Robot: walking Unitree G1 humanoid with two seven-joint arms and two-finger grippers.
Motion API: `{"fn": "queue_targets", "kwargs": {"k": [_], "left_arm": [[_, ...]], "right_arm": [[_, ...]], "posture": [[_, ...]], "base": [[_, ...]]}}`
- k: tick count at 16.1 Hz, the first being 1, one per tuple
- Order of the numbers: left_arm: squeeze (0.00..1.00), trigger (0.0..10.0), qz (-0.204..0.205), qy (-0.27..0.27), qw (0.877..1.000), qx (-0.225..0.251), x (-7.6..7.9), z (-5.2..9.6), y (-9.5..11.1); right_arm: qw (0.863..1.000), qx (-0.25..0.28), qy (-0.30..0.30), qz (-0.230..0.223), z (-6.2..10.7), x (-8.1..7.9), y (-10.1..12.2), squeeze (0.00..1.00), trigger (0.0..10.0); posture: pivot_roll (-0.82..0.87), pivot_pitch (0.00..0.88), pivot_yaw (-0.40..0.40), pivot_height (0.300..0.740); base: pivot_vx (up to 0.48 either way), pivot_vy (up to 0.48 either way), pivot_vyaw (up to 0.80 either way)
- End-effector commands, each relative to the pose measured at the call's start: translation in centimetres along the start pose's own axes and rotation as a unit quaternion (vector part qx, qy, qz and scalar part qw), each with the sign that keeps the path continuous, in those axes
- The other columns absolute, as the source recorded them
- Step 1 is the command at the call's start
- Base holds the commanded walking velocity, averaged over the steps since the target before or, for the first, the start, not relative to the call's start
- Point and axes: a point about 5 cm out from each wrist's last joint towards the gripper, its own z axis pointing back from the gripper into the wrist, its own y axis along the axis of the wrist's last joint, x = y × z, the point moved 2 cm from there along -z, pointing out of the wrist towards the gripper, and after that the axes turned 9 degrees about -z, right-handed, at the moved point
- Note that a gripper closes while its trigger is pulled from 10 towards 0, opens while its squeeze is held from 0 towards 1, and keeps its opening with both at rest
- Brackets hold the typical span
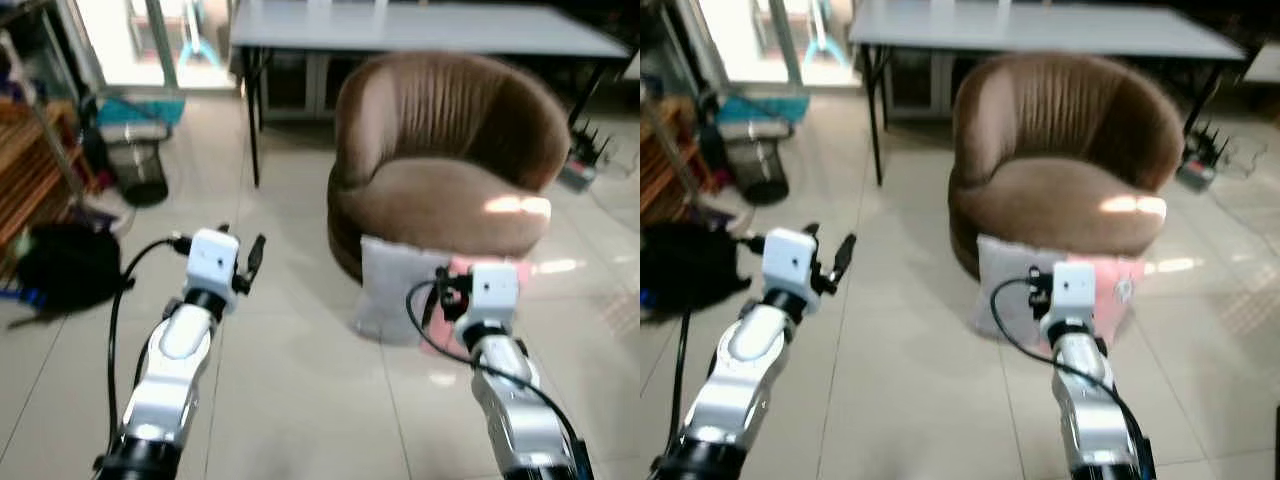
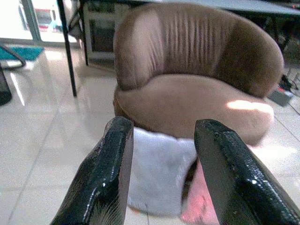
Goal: Move the pillow to the sofa from floor
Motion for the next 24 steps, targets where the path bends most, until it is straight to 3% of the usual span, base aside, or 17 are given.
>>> {"fn": "queue_targets", "kwargs": {"k": [1, 7, 14, 16, 24], "left_arm": [[0.00, 10.0, -0.005, 0.008, 1.000, -0.008, -0.7, 0.3, -0.4], [0.00, 10.0, -0.008, 0.004, 1.000, -0.011, -0.8, 0.3, -0.6], [0.00, 10.0, -0.014, -0.004, 1.000, -0.012, -0.6, 0.3, -0.7], [0.00, 10.0, -0.014, -0.008, 1.000, -0.012, -0.6, 0.3, -0.7], [0.00, 10.0, -0.019, -0.038, 0.999, -0.012, 0.1, -0.1, -0.6]], "right_arm": [[1.000, 0.005, 0.016, -0.004, -0.1, -1.0, 0.3, 0.00, 10.0], [1.000, 0.003, 0.023, -0.002, -0.2, -1.2, 0.1, 0.00, 10.0], [0.998, -0.011, 0.049, 0.023, -0.1, -2.0, -0.5, 0.00, 10.0], [0.999, -0.018, 0.041, 0.028, -0.1, -1.8, -0.7, 0.00, 10.0], [1.000, -0.020, 0.017, 0.010, 0.2, -1.2, -0.9, 0.00, 10.0]], "posture": [[-0.01, 0.000, -0.029, 0.740], [0.00, 0.000, -0.030, 0.740], [0.00, 0.000, -0.029, 0.740], [0.00, 0.000, -0.028, 0.740], [-0.02, 0.000, 0.002, 0.740]], "base": [[0.401, 0.000, -0.80], [0.404, 0.000, -0.76], [0.403, 0.000, 0.00], [0.403, 0.000, 0.80], [0.405, 0.000, 0.00]]}}
